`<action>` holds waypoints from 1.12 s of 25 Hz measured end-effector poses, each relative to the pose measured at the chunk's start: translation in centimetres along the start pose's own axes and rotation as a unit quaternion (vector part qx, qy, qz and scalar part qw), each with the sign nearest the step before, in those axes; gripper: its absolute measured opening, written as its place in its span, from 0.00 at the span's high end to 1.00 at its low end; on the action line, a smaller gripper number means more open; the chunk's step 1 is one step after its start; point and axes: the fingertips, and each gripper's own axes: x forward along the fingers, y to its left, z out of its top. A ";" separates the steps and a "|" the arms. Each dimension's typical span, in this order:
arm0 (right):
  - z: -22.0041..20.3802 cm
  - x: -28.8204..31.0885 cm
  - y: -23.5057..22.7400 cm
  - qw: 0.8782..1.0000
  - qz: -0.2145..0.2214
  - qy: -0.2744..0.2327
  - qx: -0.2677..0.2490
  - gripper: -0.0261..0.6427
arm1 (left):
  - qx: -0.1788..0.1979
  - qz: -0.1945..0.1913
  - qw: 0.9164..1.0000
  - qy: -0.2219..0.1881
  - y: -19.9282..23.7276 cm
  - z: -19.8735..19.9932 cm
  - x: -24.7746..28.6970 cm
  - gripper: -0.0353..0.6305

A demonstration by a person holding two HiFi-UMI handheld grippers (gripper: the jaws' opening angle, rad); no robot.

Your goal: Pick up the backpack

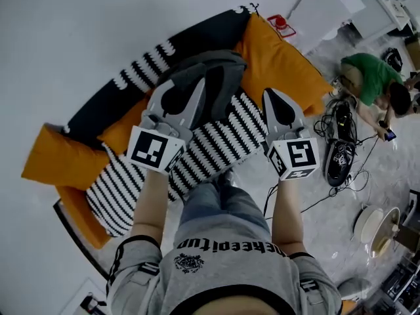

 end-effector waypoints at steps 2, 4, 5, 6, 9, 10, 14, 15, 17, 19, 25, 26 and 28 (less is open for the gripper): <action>1.0 -0.2 0.4 1.000 0.003 -0.003 -0.006 0.96 | 0.006 0.010 1.000 -0.004 0.1 1.1 -0.7 0.88; 1.9 -0.6 0.8 1.000 0.006 -0.007 -0.012 0.96 | 0.010 0.020 1.000 -0.007 0.1 2.2 -1.4 0.88; 2.4 -0.8 1.0 1.000 0.008 -0.010 -0.013 0.96 | 0.012 0.025 1.000 -0.008 0.0 2.7 -1.9 0.88; 2.9 -1.0 1.2 1.000 0.010 -0.013 -0.015 0.96 | 0.014 0.029 0.999 -0.009 -0.1 3.2 -2.3 0.88; 4.0 -1.4 1.7 0.999 0.016 -0.022 -0.020 0.96 | 0.017 0.041 0.999 -0.014 -0.3 4.1 -3.2 0.88; 4.3 -1.3 1.8 0.999 0.018 -0.024 -0.022 0.96 | 0.017 0.046 0.999 -0.016 -0.2 4.4 -3.4 0.88; 5.0 -1.6 2.4 0.999 0.025 -0.029 -0.027 0.96 | 0.008 0.062 0.998 -0.025 0.1 5.3 -4.6 0.88; 5.2 -1.8 2.6 0.999 0.028 -0.031 -0.029 0.96 | 0.006 0.067 0.997 -0.028 0.0 5.7 -5.0 0.88; 5.8 -2.2 3.0 0.998 0.033 -0.038 -0.032 0.96 | 0.008 0.076 0.997 -0.033 -0.1 6.4 -5.8 0.88; 6.3 -2.6 3.4 0.998 0.037 -0.046 -0.034 0.96 | 0.013 0.083 0.996 -0.038 -0.4 6.9 -6.4 0.88; 7.2 -3.8 3.7 0.997 0.044 -0.059 -0.037 0.96 | 0.030 0.106 0.993 -0.048 -0.9 8.4 -7.8 0.88; 7.4 -4.0 3.7 0.996 0.045 -0.061 -0.037 0.96 | 0.033 0.111 0.992 -0.049 -0.9 8.6 -8.0 0.88; 7.6 -4.2 3.7 0.996 0.046 -0.066 -0.038 0.96 | 0.039 0.118 0.991 -0.050 -1.0 8.9 -8.5 0.88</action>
